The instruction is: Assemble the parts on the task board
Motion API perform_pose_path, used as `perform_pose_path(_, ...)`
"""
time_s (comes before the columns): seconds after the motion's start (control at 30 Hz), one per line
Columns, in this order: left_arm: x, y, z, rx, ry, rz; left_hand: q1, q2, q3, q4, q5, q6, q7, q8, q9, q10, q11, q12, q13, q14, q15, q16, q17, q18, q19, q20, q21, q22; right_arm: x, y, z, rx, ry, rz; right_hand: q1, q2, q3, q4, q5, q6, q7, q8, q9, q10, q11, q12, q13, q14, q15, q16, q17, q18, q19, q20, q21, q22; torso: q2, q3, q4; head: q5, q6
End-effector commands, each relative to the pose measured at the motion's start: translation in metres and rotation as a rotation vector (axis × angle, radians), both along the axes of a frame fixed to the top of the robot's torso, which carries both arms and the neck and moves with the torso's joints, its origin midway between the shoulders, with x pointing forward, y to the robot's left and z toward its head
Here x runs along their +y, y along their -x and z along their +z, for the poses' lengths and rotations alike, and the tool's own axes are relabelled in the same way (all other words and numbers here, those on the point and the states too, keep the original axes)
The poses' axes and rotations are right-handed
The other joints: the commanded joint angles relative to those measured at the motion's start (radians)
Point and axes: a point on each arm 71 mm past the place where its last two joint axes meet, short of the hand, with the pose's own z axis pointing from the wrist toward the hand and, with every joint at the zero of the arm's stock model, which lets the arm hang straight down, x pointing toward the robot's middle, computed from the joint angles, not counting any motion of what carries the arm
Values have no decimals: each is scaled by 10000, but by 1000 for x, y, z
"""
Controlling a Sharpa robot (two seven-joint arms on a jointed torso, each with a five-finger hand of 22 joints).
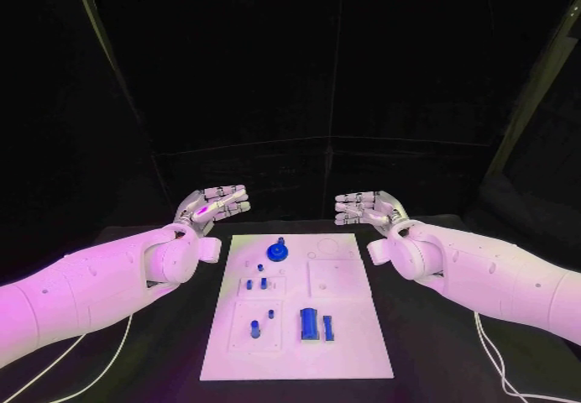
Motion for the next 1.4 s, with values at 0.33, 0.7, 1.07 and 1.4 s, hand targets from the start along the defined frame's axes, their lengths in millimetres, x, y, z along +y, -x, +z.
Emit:
perform_pose_path(0.33,-11,12,-3,32,-321,290,-6747,724,-1158,-414,-520,-4851,-836,-843,-665,-5013,-901,-929,-624,-4625,-781,-966,-1100,-663,-3682,-1404,-661,-1295,6,14,2,-156,-205,-455,-7624,65,-323,-1000,-905,-4877,-874,-657,-795,-5619,-1321,-722,-645,-5921,-840,-1083,-907,-684,-5192,-944,-1276,-784,-204,75,321,110,114)
perform_pose_path(0.7,-42,55,-1,-144,-1267,1194,-9100,724,-1549,-414,-520,-6514,-1678,-843,-665,-6757,-1836,-929,-624,-6255,-1592,-1888,-1100,-944,-4955,-1899,-661,-1736,19,64,12,-393,-554,-1836,-10257,65,-323,-1000,-1806,-6595,-1797,-657,-1523,-7609,-1321,-722,-645,-8030,-840,-1083,-1719,-928,-7049,-1888,-1692,-1492,-211,78,332,113,118)
perform_pose_path(1.07,-56,81,6,-398,-1741,1747,-10743,724,-2289,-414,-520,-7676,-1678,-843,-665,-7984,-1836,-929,-624,-7390,-1592,-1888,-1100,-1688,-5853,-2821,-661,-2558,24,89,19,-420,-588,-2421,-12103,65,-323,-1000,-1806,-7799,-1797,-657,-1523,-8998,-1321,-722,-645,-9506,-840,-1083,-1719,-1712,-8349,-1888,-2472,-1492,-211,78,332,113,118)
perform_pose_path(1.4,-56,81,7,-400,-1745,1751,-11653,724,-2289,-414,-520,-8322,-1678,-843,-665,-8655,-1836,-929,-624,-8026,-1592,-1888,-1100,-1688,-6318,-2821,-661,-2558,24,89,19,-420,-588,-2421,-13150,65,-323,-1000,-1806,-8484,-1797,-657,-1523,-9789,-1321,-722,-645,-10349,-840,-1083,-1719,-1712,-9085,-1888,-2472,-1492,-211,78,332,113,118)
